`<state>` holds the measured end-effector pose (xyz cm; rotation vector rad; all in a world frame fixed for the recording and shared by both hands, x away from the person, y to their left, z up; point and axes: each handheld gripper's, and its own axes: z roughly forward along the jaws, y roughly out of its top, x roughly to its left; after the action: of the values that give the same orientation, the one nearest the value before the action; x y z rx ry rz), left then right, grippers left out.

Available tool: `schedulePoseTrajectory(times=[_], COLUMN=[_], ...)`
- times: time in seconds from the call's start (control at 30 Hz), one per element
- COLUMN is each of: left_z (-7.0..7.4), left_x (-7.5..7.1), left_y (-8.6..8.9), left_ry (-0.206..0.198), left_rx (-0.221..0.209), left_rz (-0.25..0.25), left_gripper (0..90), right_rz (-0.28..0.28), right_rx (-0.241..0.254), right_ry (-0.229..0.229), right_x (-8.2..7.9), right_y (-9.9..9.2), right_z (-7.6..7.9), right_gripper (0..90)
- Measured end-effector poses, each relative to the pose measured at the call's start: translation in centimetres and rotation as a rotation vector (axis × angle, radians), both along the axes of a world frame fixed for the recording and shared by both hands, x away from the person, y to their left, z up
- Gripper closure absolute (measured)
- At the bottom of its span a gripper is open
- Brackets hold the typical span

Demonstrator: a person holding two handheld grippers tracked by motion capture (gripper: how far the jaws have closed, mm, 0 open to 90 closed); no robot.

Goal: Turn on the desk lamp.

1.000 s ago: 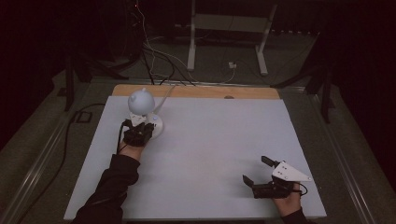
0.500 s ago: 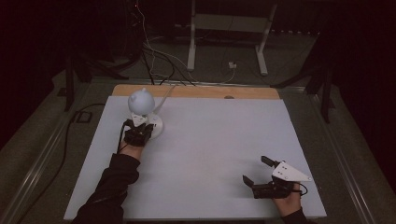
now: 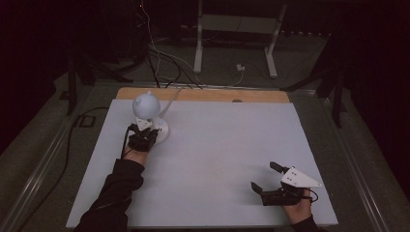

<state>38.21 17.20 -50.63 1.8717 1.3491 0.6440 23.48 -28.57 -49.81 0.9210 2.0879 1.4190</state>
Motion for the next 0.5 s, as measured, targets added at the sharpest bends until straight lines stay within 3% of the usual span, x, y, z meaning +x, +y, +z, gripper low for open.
schedulePoseTrajectory(times=[0.5], left_z=[-0.32], left_x=[0.06], left_y=[0.06], left_ry=[0.002], left_rx=[0.01], left_rz=[-0.008], left_gripper=[90.0], right_rz=[-0.001], right_rx=[-0.005], right_ry=[-0.001], right_x=[-0.02], right_y=[-0.02], right_z=[0.0], right_gripper=[0.0])
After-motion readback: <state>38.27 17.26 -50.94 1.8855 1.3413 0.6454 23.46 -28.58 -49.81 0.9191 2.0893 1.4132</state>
